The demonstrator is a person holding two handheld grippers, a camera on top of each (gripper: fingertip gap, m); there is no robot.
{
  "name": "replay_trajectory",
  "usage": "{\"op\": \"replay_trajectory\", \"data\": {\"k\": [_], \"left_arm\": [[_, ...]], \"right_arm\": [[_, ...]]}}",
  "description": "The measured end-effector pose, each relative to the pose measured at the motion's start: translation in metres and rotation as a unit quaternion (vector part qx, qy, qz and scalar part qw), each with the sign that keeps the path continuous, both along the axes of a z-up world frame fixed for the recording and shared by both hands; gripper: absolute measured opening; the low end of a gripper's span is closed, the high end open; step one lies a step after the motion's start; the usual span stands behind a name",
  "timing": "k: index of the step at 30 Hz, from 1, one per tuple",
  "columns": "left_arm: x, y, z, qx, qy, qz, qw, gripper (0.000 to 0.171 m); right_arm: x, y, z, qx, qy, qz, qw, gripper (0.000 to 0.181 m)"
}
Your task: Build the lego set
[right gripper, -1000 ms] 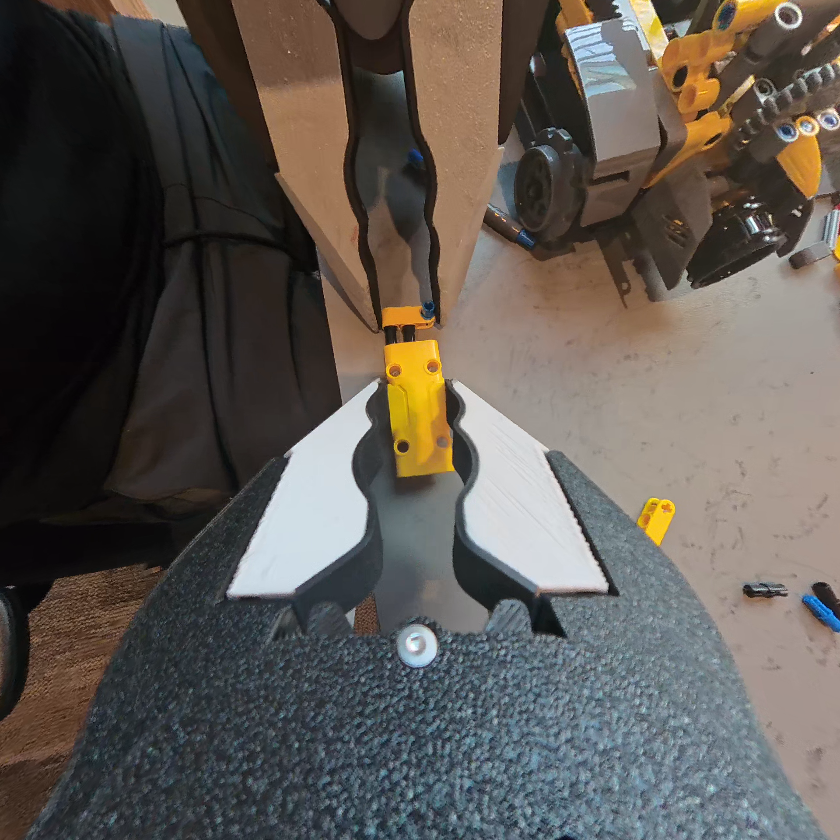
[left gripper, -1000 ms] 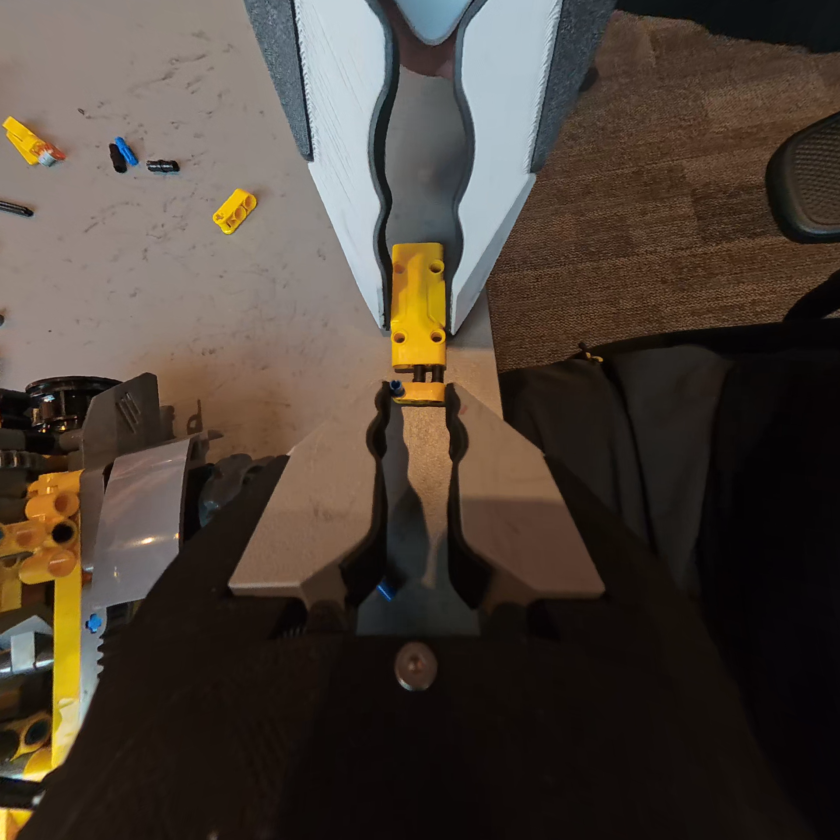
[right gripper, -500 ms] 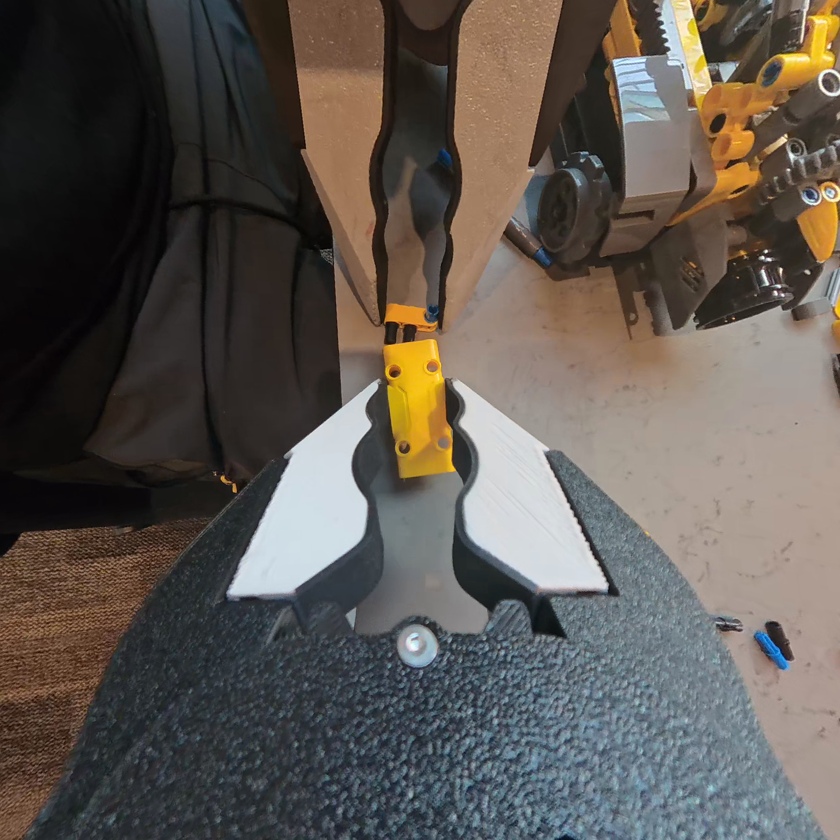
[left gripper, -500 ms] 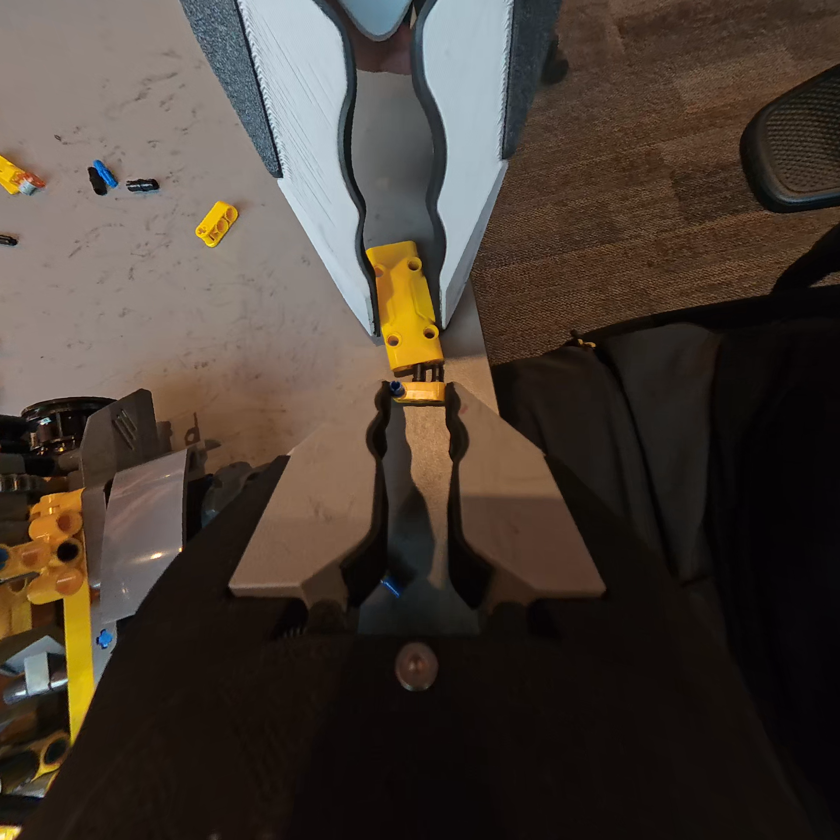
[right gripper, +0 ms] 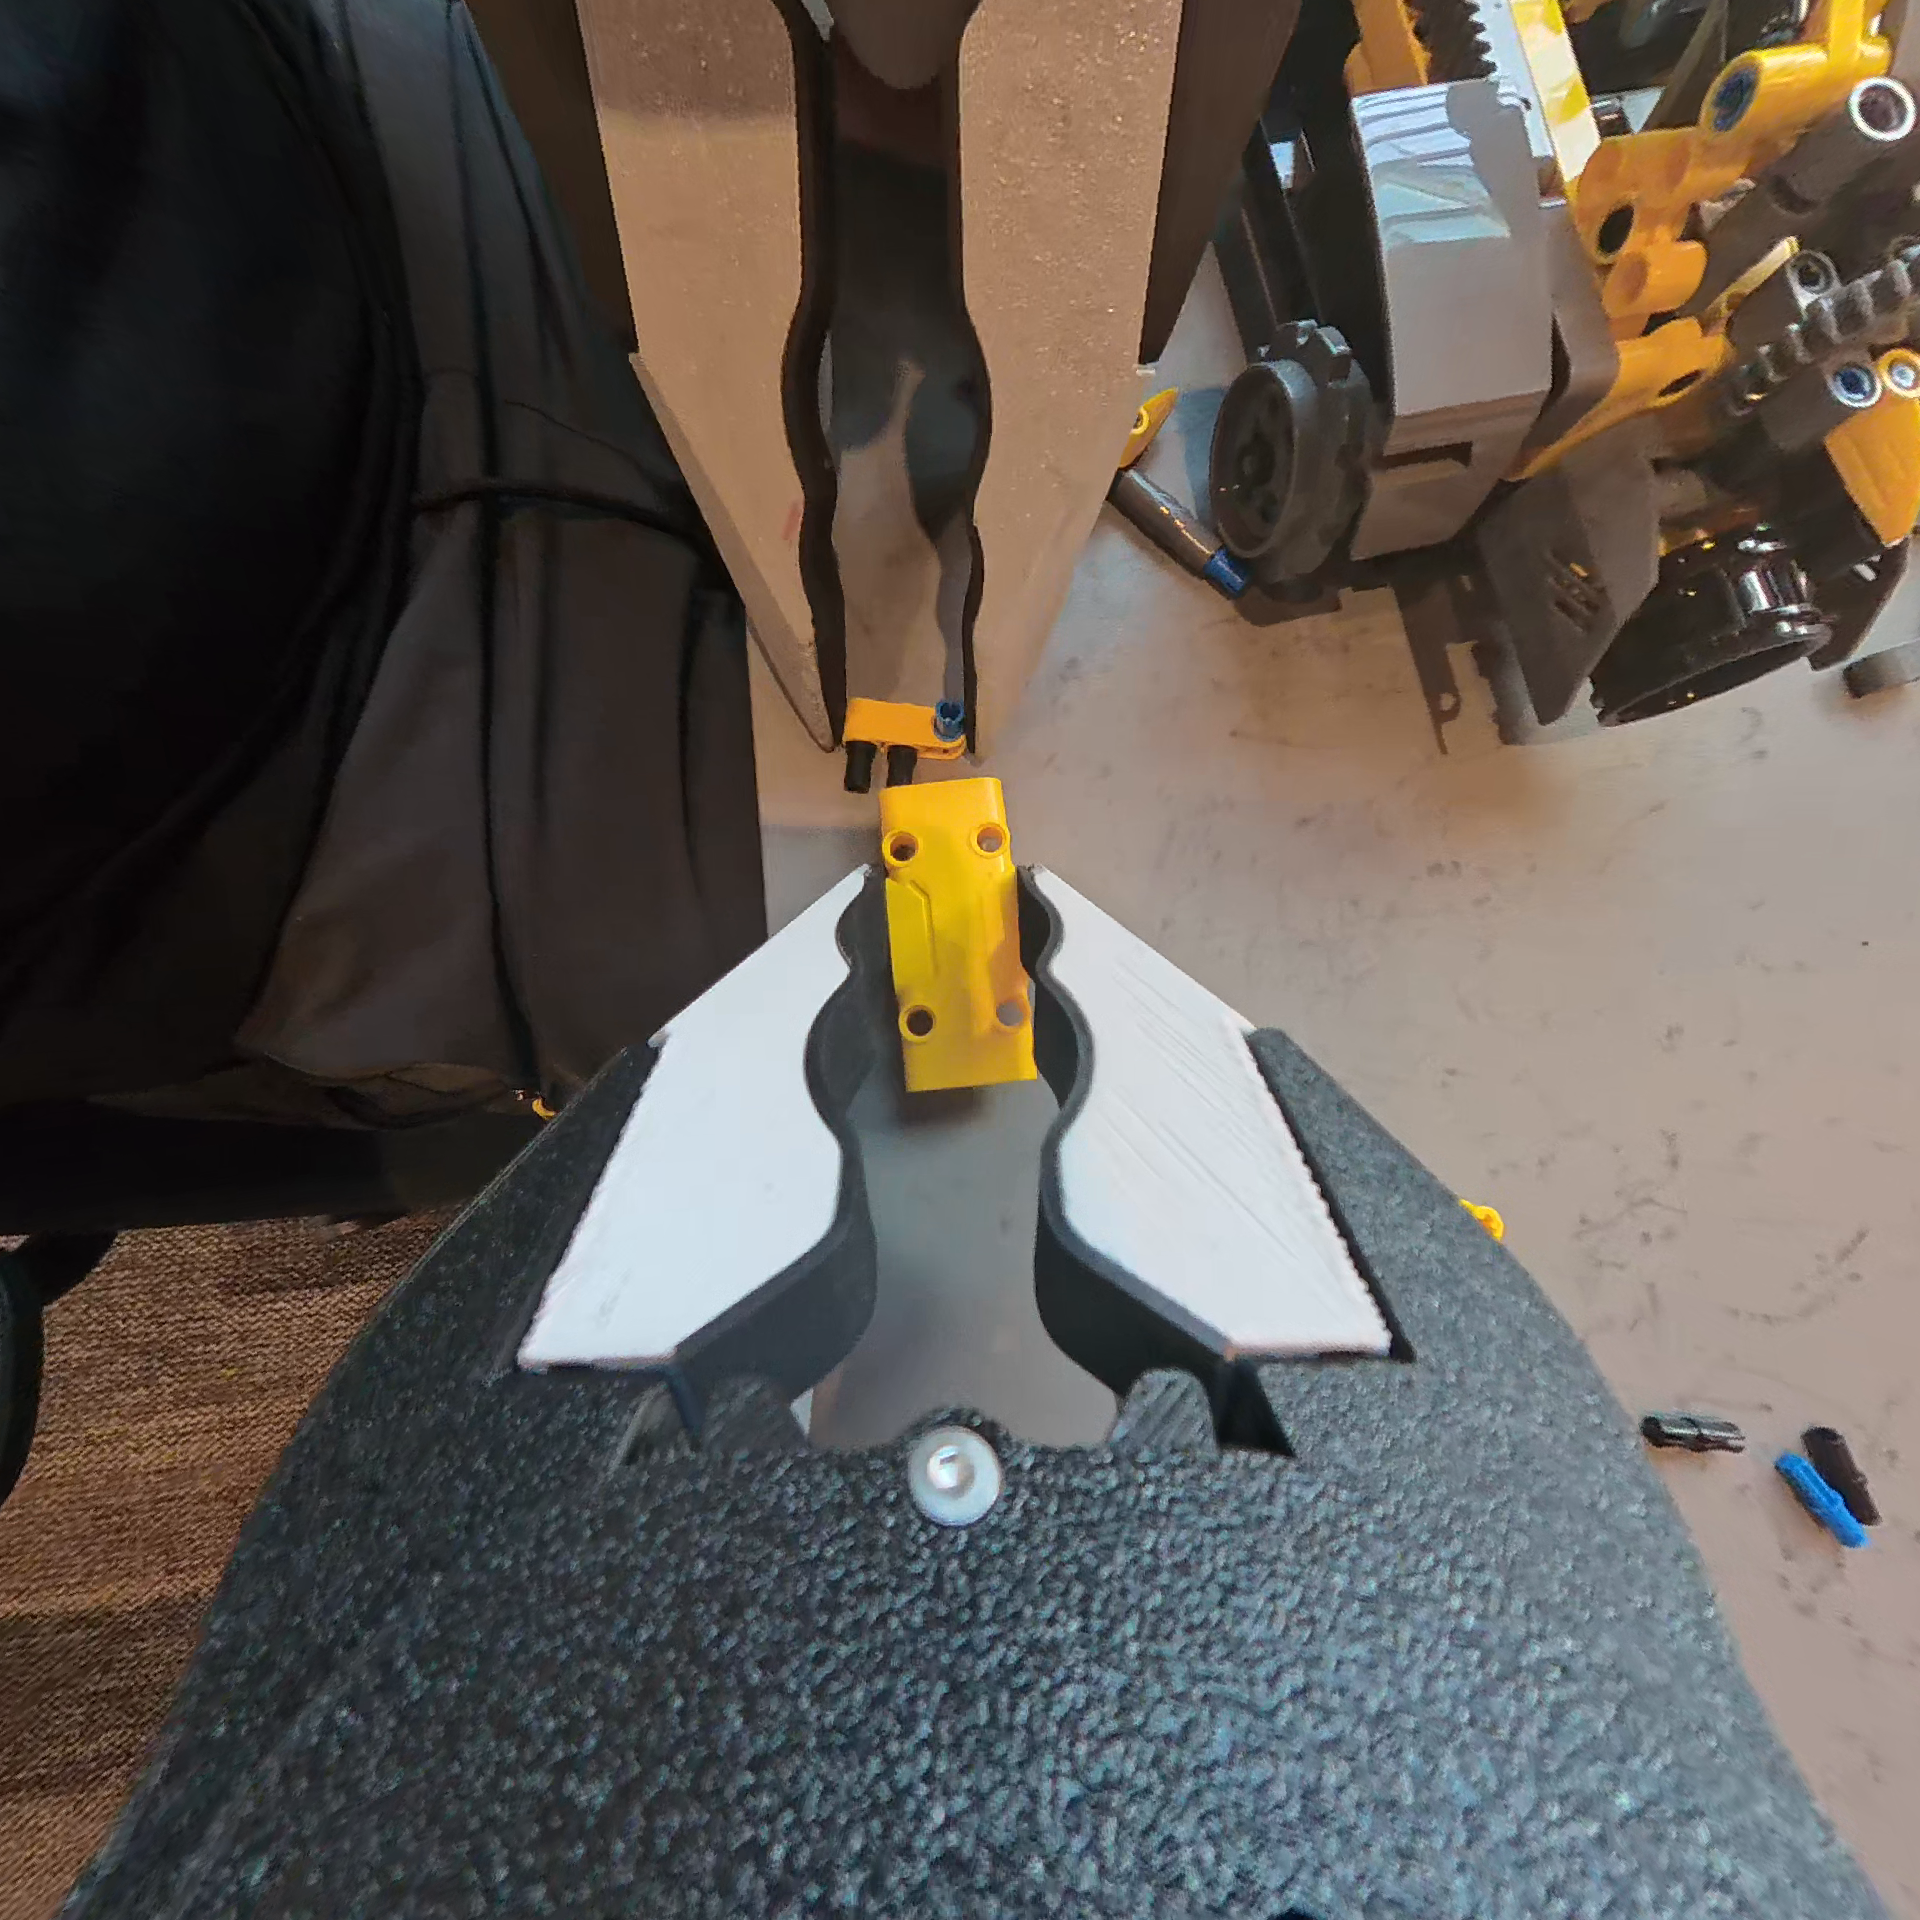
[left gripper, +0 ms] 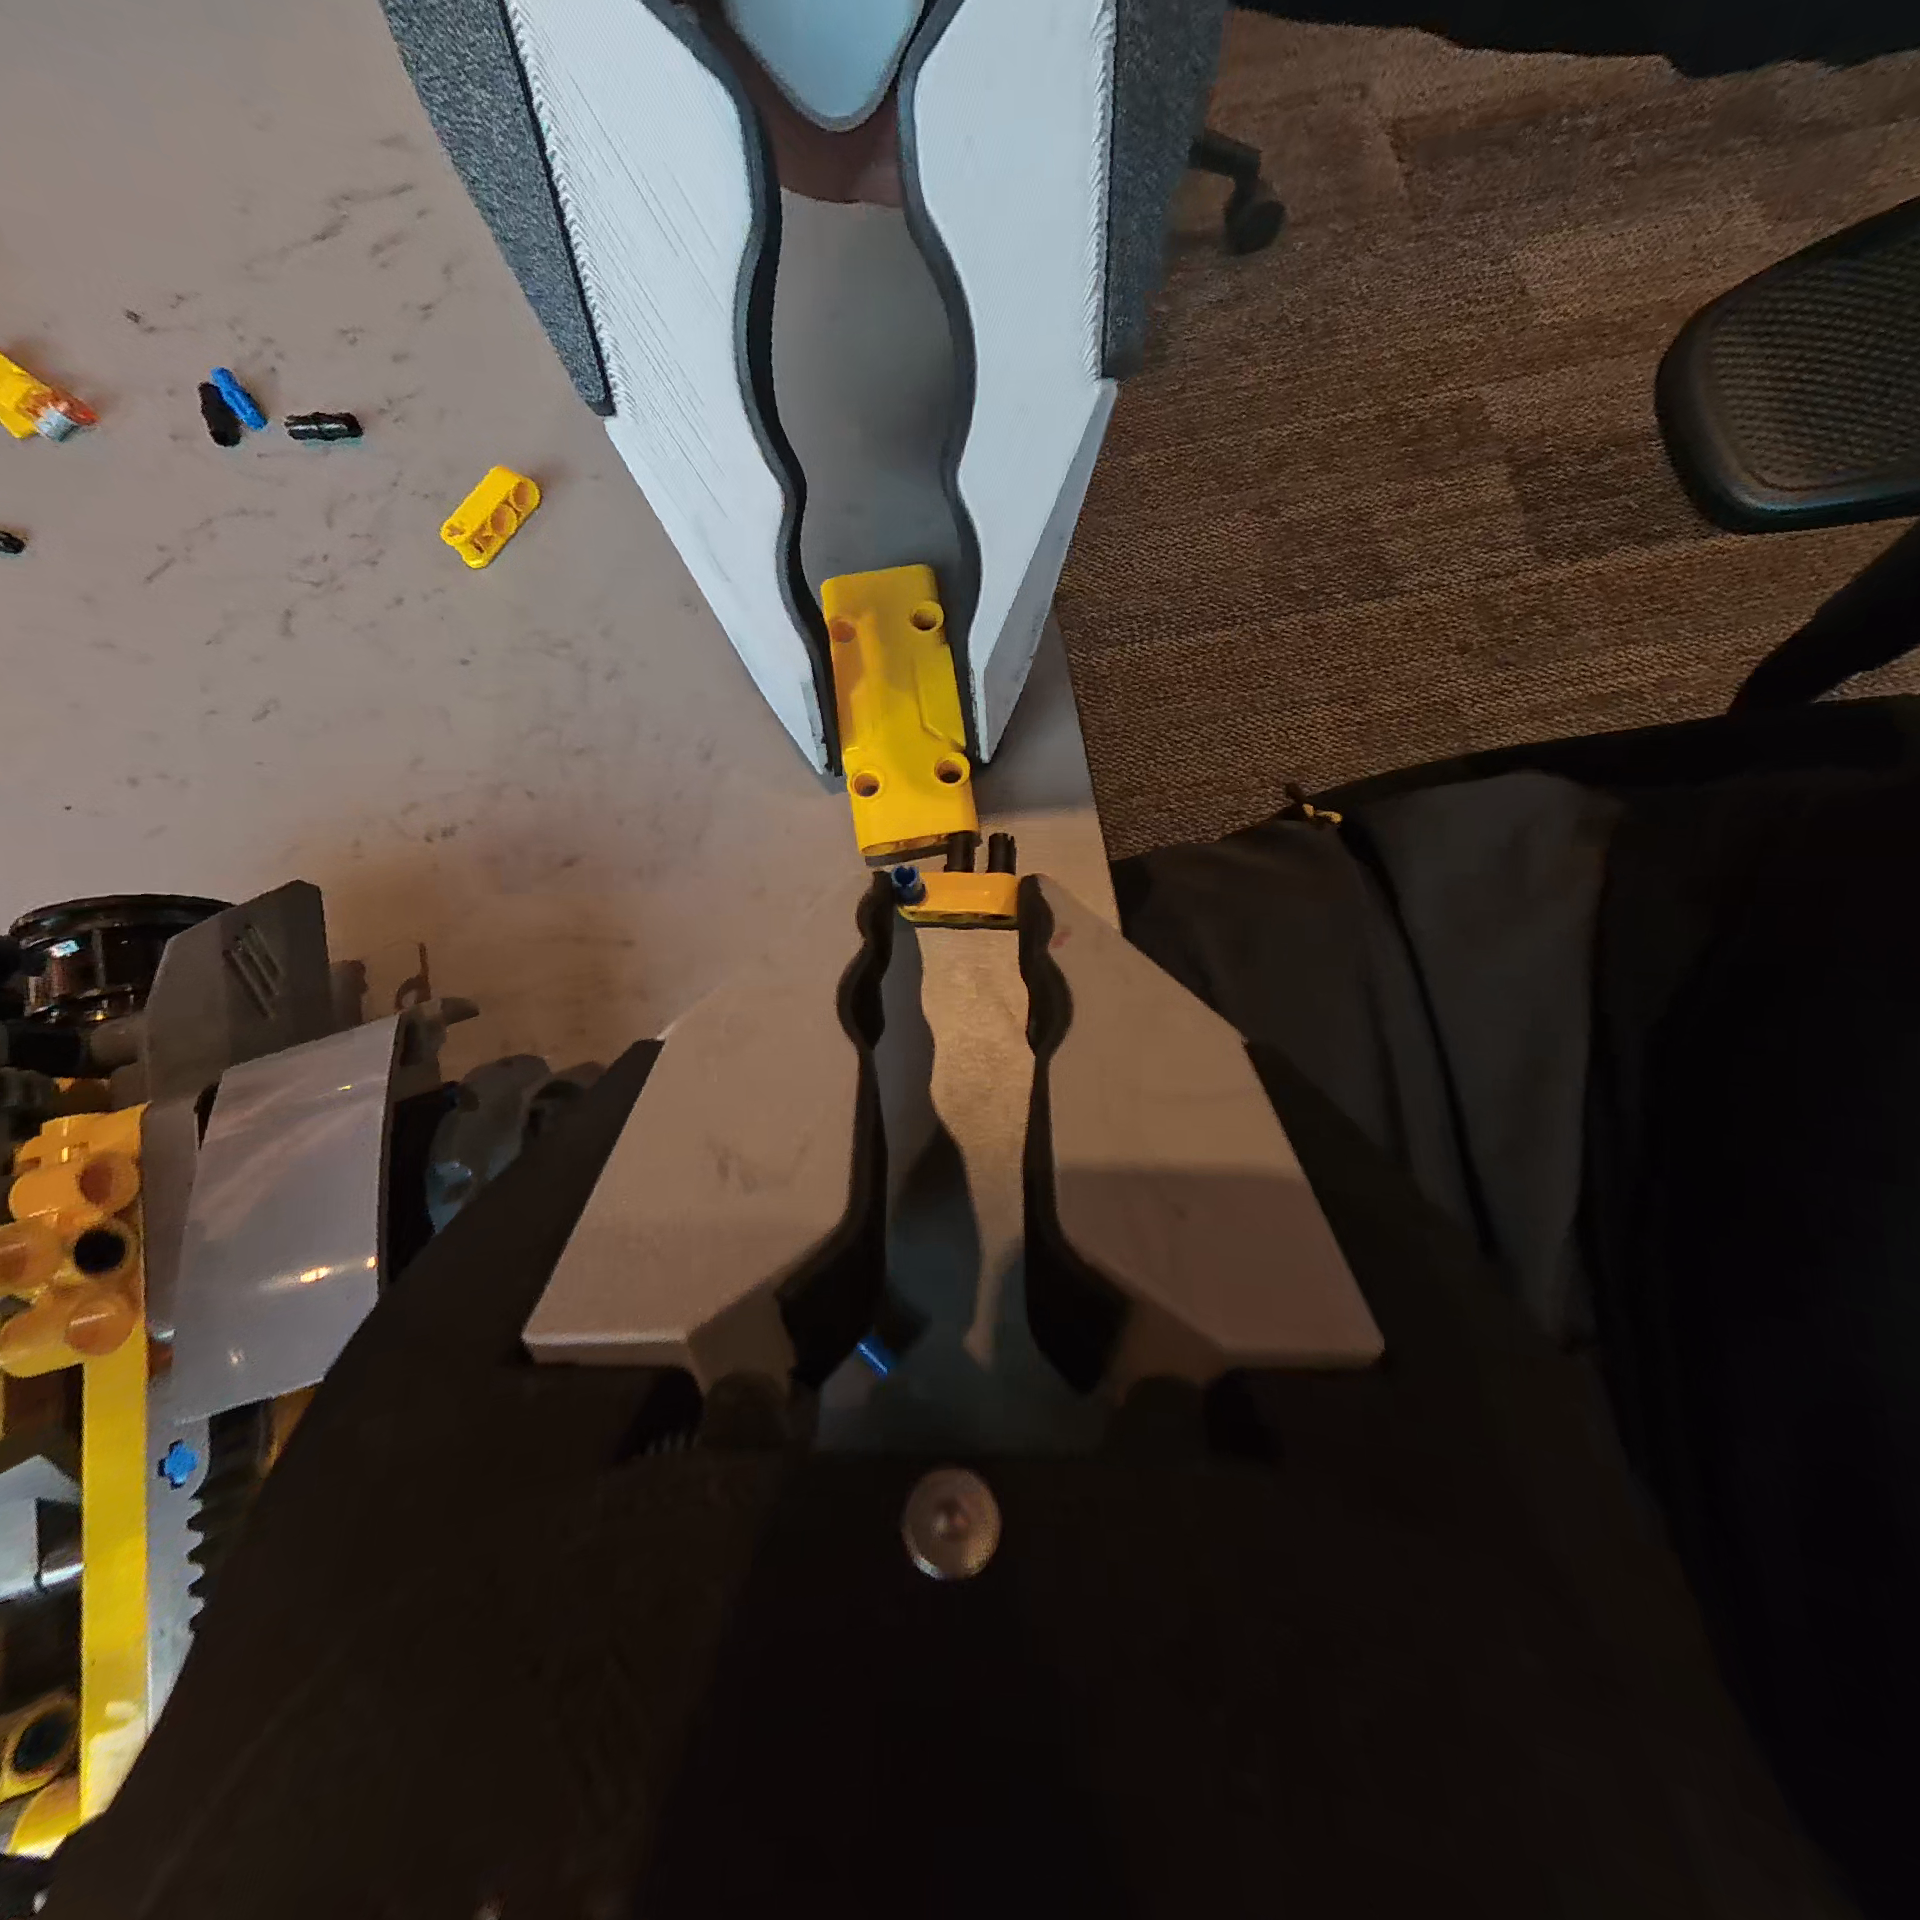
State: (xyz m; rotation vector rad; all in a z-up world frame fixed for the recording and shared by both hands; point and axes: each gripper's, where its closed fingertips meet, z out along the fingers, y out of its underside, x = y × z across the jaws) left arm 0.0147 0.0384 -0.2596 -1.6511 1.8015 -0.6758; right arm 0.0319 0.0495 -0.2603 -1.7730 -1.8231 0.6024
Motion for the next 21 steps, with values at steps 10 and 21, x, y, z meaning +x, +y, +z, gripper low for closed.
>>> {"op": "replay_trajectory", "data": {"k": [10, 21], "left_arm": [[-0.002, 0.003, 0.000, 0.014, 0.003, 0.014, 1.000, 0.021], [-0.003, 0.012, 0.001, 0.028, 0.004, 0.035, 0.999, 0.021]], "right_arm": [[0.000, 0.001, 0.000, -0.004, 0.012, -0.013, 1.000, 0.025], [-0.001, 0.002, 0.001, 0.000, 0.014, -0.021, 1.000, 0.025]]}}
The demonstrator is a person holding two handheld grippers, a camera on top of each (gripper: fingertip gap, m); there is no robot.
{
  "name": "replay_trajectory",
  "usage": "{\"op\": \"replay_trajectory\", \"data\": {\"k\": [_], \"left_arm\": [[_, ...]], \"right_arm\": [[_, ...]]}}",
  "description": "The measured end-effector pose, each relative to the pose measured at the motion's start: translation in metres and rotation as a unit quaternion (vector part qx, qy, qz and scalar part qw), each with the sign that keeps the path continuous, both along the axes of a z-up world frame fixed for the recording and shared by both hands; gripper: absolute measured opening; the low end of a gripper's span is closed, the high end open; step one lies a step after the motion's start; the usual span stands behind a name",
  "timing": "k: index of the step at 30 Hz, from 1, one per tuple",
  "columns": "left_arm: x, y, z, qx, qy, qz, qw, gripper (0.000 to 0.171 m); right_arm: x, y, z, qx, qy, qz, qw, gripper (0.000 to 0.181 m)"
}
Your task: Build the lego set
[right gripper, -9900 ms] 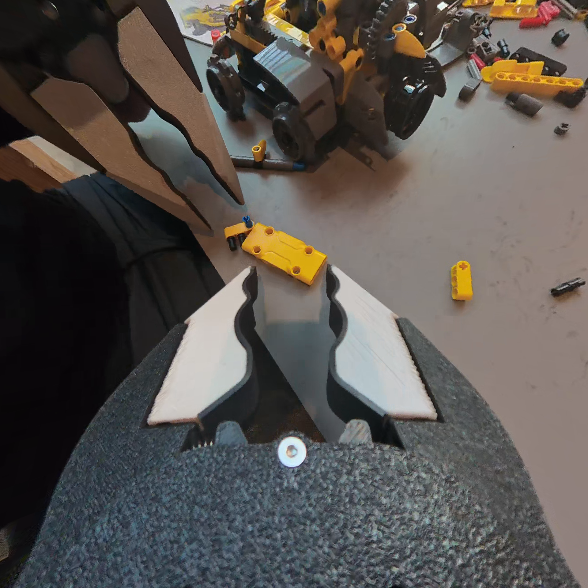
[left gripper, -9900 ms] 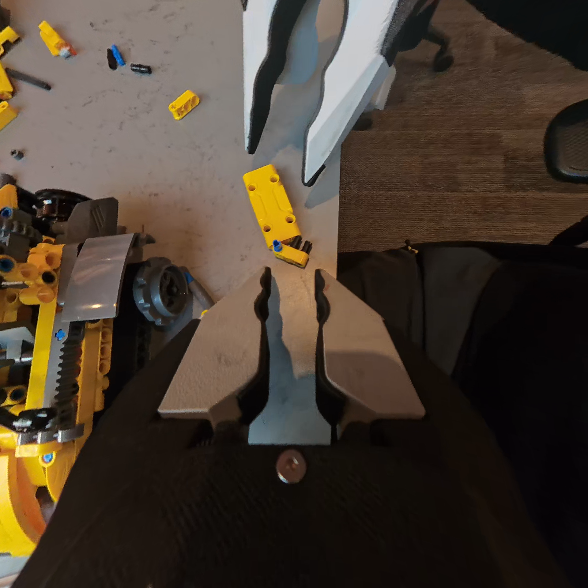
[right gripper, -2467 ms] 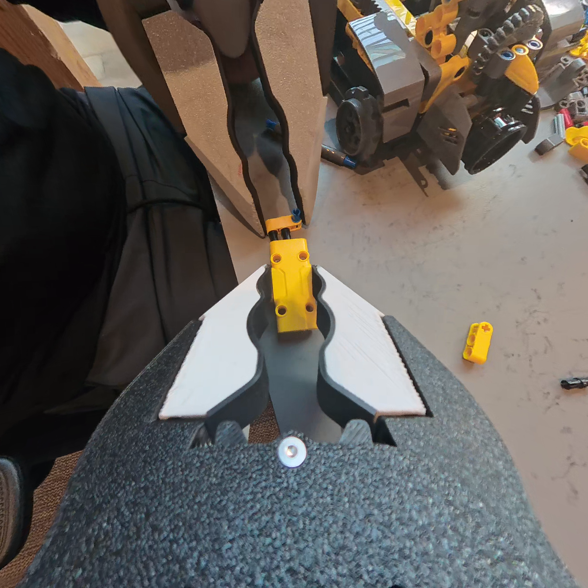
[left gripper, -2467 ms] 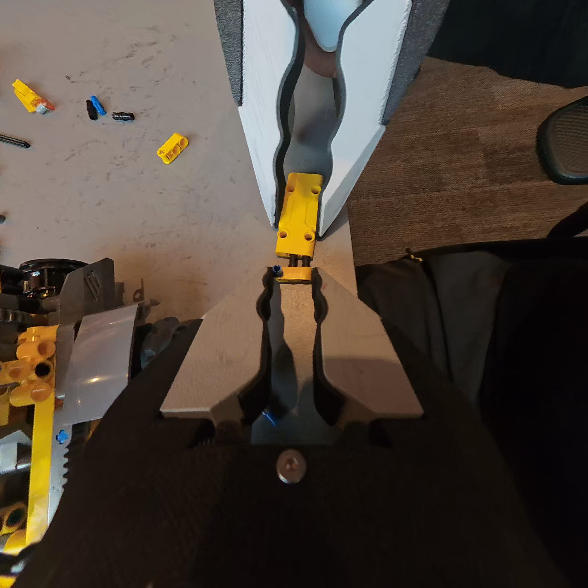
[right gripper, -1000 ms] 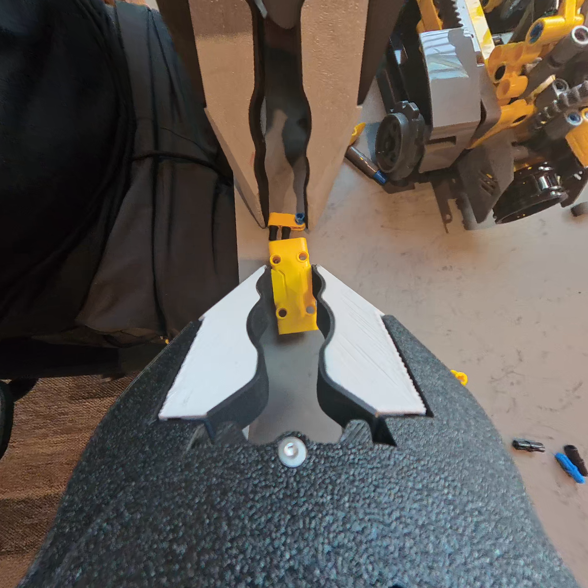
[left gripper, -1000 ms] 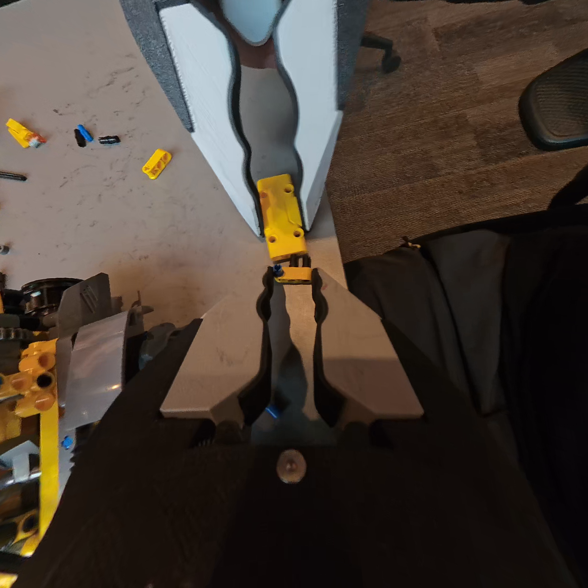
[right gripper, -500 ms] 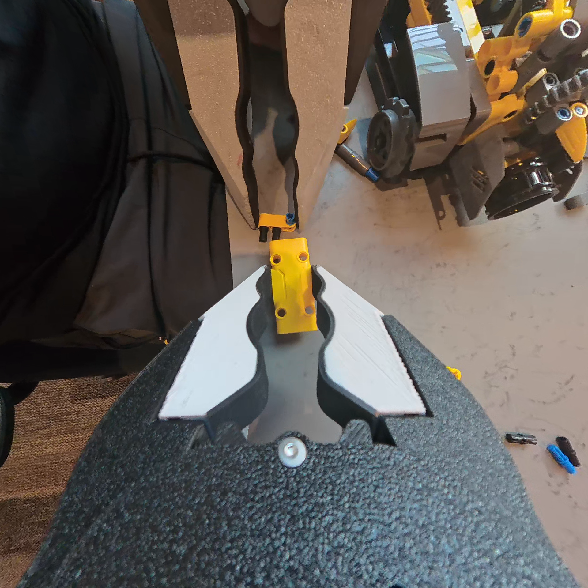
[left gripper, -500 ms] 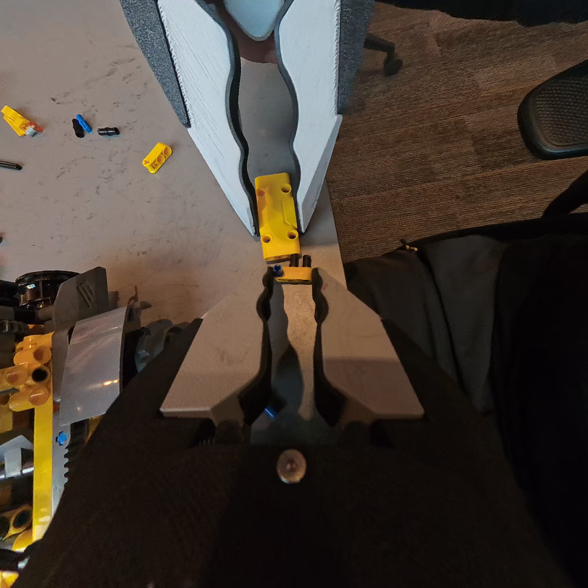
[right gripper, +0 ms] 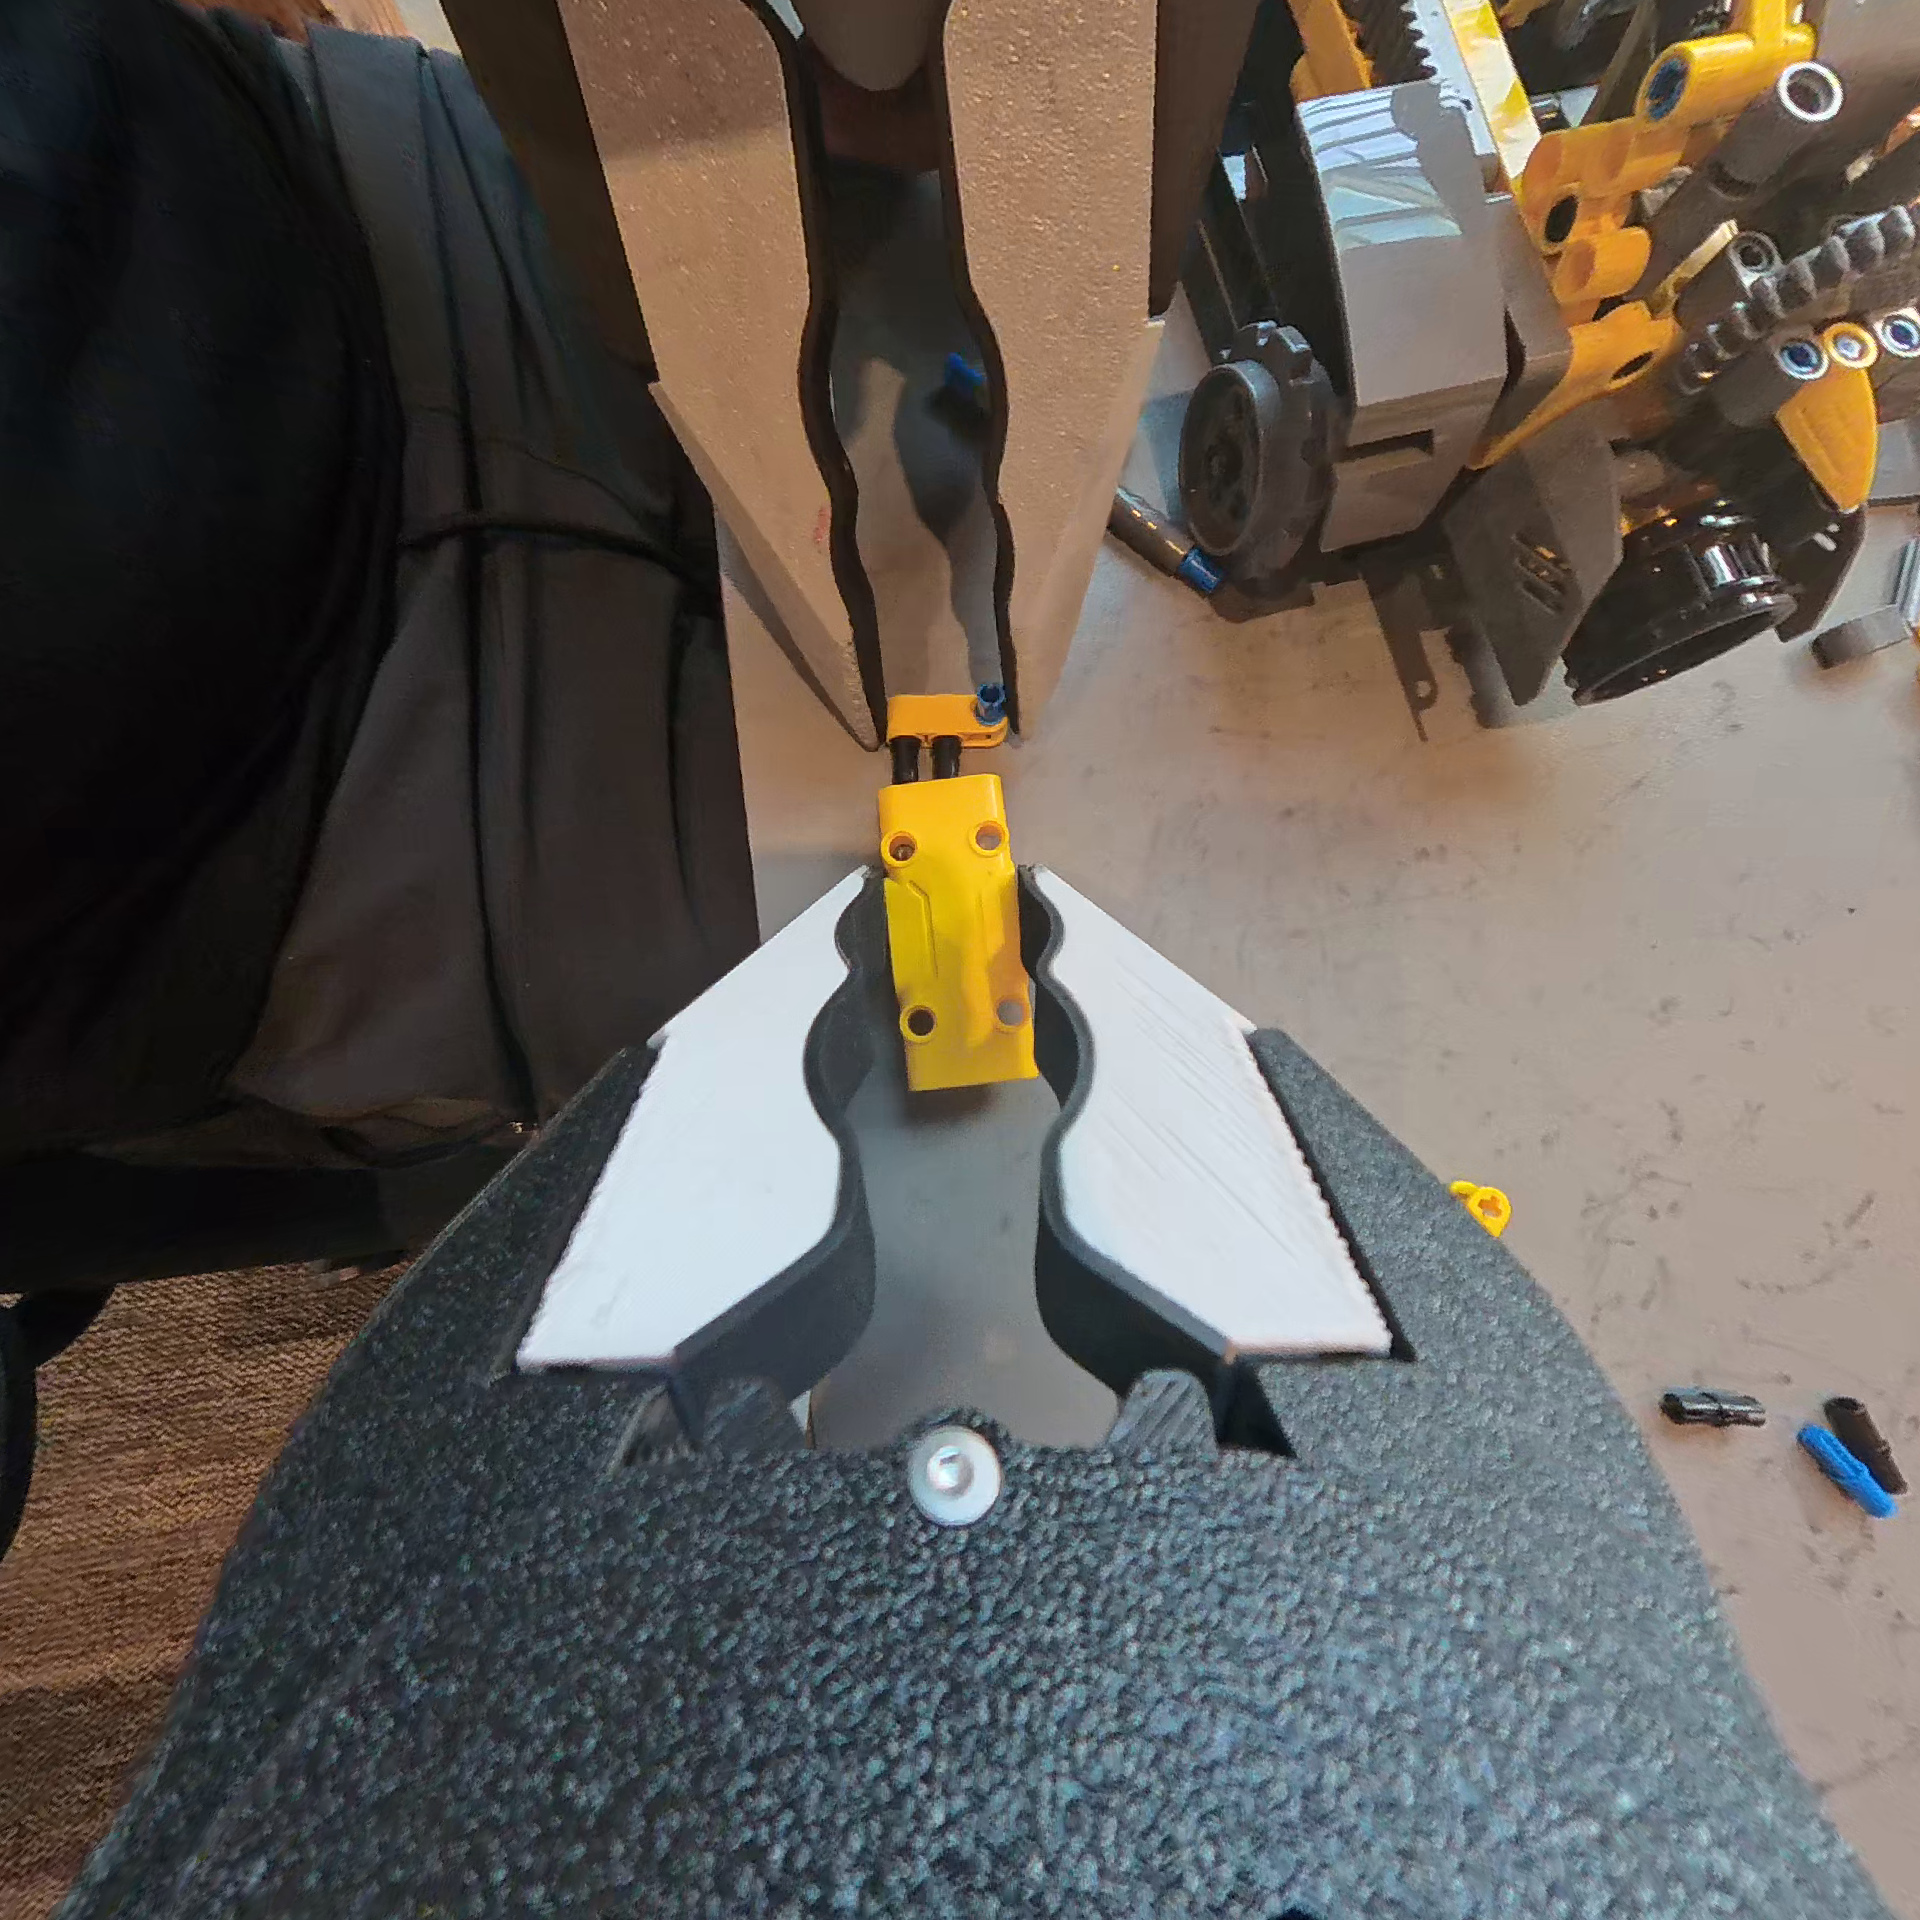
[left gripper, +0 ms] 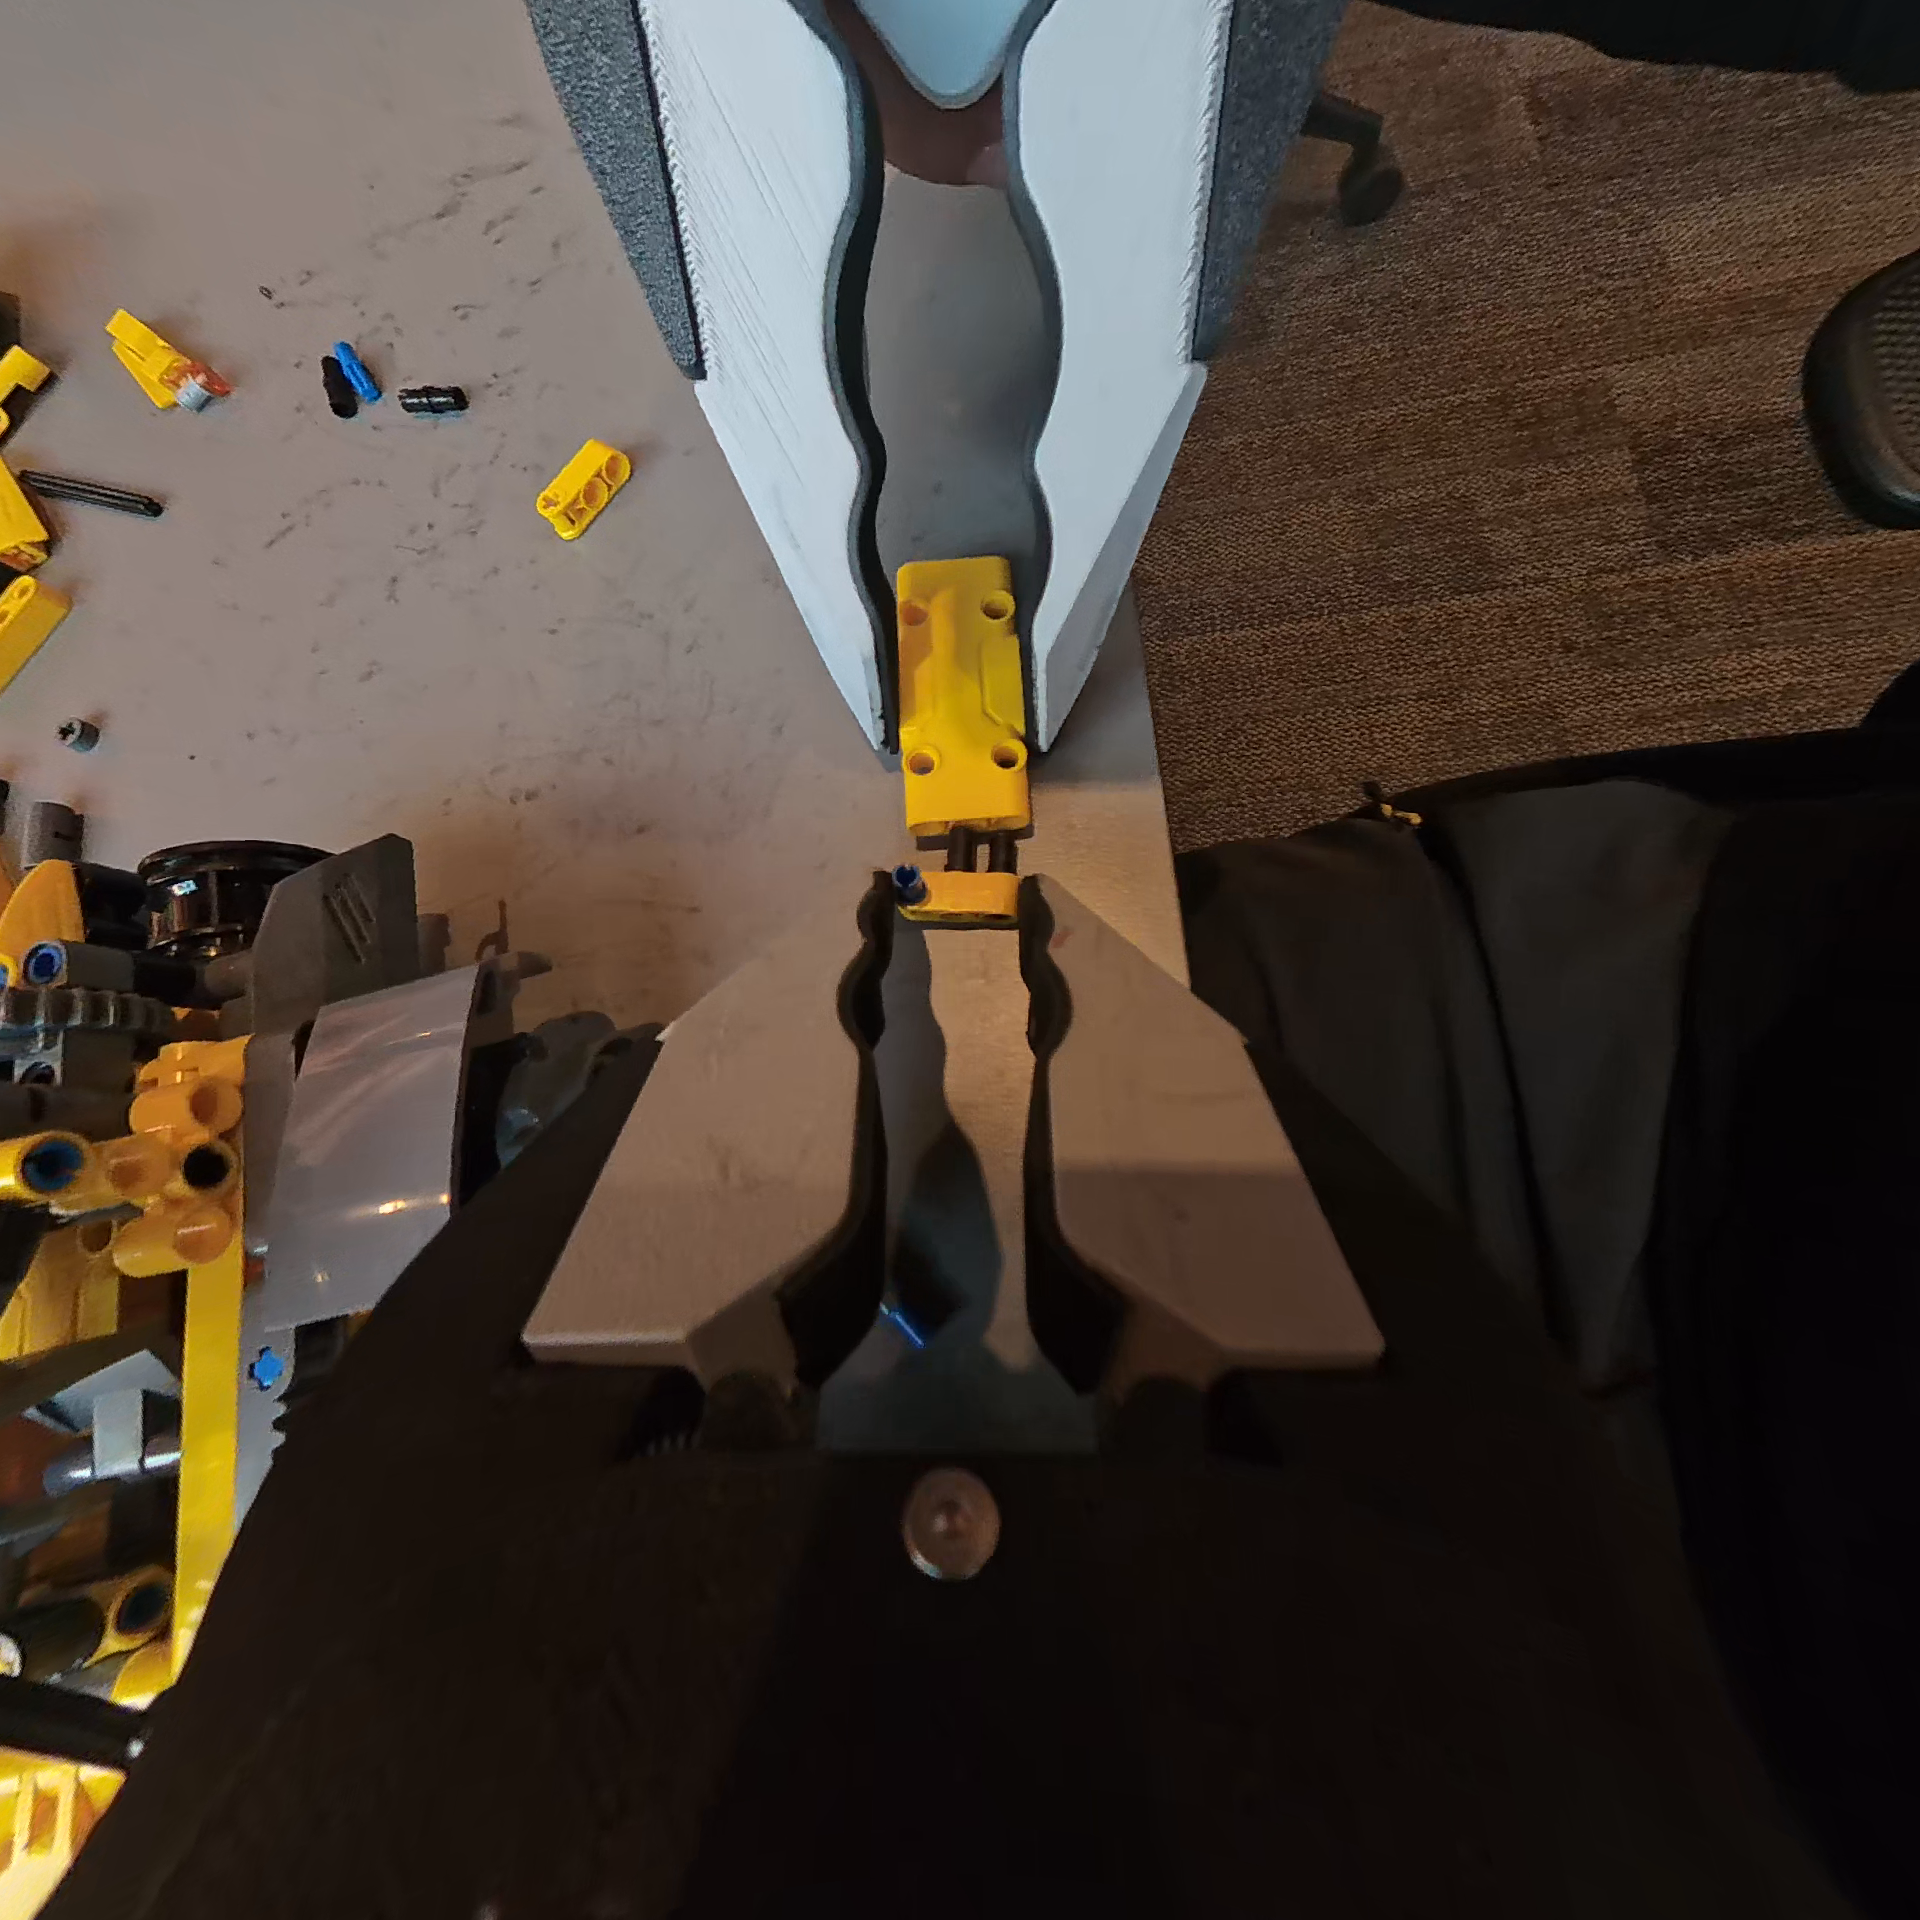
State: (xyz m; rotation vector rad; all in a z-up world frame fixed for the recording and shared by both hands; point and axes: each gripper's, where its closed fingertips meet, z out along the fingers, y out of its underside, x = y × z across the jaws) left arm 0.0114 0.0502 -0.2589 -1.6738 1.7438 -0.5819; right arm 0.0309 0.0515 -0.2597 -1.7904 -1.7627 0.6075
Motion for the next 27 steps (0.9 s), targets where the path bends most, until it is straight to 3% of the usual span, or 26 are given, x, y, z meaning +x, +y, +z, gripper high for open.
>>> {"op": "replay_trajectory", "data": {"k": [21, 27], "left_arm": [[0.0009, 0.0015, 0.0002, 0.009, -0.009, 0.001, 1.000, 0.021], [0.0013, 0.0024, -0.0002, -0.009, -0.012, 0.039, 0.999, 0.021]], "right_arm": [[0.0000, 0.0027, -0.0008, -0.012, 0.027, -0.014, 0.999, 0.025], [0.0004, 0.0031, -0.0003, 0.002, 0.036, -0.045, 0.998, 0.025]]}}
